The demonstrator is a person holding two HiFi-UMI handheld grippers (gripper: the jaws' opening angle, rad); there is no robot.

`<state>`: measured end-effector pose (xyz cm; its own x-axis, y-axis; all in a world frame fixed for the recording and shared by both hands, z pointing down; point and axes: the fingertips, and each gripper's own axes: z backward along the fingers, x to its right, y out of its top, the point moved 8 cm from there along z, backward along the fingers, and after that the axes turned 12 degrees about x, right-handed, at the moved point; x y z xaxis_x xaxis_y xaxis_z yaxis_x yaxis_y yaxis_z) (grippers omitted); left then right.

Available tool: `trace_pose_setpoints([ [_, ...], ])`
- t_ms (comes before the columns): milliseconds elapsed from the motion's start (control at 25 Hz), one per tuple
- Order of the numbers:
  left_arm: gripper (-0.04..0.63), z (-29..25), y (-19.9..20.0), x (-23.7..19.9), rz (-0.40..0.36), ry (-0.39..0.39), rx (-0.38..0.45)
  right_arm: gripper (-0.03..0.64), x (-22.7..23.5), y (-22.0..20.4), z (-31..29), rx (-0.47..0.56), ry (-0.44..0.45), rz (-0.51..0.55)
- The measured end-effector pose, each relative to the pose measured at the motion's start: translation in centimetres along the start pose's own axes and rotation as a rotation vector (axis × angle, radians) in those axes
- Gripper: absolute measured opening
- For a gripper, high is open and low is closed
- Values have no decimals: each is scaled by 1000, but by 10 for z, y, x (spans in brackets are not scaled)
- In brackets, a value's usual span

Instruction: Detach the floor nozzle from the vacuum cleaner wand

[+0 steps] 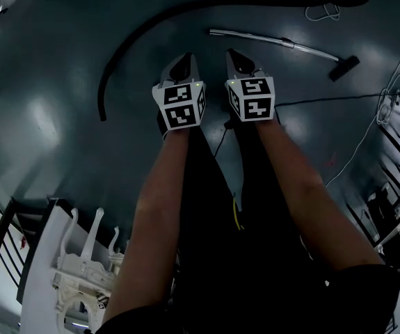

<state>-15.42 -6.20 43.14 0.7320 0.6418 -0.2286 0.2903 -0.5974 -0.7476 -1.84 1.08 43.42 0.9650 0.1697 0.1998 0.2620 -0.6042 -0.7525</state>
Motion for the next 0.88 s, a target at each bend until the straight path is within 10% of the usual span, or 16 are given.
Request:
trace_pose_setpoints([
  [880, 9, -18, 15, -1, -17, -13, 9, -6, 5, 20, -18, 30, -1, -32],
])
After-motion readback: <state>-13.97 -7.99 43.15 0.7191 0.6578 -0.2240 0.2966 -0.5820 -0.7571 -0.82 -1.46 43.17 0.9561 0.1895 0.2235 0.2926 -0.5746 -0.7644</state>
